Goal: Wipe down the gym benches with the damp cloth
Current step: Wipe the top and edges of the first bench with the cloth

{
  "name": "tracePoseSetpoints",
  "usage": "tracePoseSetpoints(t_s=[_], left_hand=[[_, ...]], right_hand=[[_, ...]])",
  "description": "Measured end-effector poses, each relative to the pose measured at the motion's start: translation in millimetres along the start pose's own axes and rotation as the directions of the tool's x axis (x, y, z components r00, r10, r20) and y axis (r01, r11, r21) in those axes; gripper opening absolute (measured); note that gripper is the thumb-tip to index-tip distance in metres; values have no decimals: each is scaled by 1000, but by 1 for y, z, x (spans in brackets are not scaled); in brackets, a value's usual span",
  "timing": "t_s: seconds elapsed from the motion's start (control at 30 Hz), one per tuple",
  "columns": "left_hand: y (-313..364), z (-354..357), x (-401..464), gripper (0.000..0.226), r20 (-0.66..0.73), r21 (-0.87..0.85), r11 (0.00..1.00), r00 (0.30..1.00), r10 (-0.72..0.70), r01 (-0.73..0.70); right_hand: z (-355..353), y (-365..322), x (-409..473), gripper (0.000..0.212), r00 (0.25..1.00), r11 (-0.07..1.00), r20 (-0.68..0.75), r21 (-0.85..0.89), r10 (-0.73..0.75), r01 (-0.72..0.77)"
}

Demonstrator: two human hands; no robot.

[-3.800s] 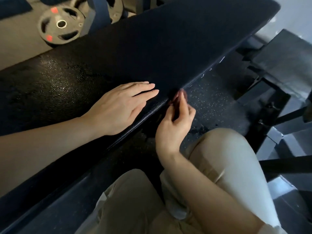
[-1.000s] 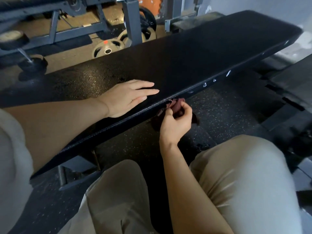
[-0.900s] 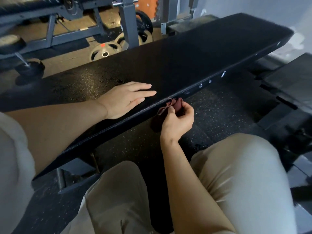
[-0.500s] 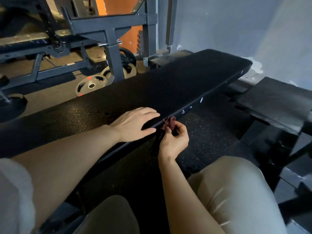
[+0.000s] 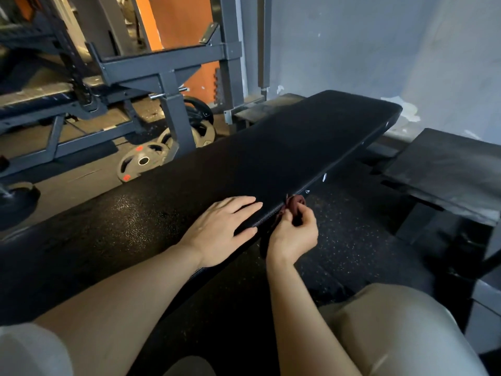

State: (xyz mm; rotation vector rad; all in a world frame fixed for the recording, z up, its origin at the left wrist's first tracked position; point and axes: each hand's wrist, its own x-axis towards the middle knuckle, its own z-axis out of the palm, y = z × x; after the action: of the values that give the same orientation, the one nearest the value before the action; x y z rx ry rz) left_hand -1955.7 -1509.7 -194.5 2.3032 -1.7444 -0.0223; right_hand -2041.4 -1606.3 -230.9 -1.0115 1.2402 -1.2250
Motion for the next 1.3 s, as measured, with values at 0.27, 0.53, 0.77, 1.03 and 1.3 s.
tracePoseSetpoints(t_s=[0.27, 0.53, 0.77, 1.03, 1.3], left_hand=[[0, 1, 0, 54, -14, 4, 1000, 1000, -3, 3], [-2, 1, -1, 53, -10, -34, 999, 1000, -4, 3], [-5, 2, -1, 53, -18, -17, 1000, 1000, 2, -2], [-2, 0, -2, 52, -13, -10, 1000, 1000, -15, 15], [-2, 2, -1, 52, -13, -2, 1000, 1000, -13, 13]], right_hand=[[-20, 20, -52, 38, 983, 997, 169, 53, -67, 59], [-11, 9, 3, 31, 993, 990, 113, 139, 18, -34], [-13, 29, -42, 32, 987, 995, 148, 89, -65, 52], [-13, 27, -24, 31, 992, 998, 114, 57, -48, 42], [-9, 22, -10, 29, 984, 985, 79, 78, -160, 154]])
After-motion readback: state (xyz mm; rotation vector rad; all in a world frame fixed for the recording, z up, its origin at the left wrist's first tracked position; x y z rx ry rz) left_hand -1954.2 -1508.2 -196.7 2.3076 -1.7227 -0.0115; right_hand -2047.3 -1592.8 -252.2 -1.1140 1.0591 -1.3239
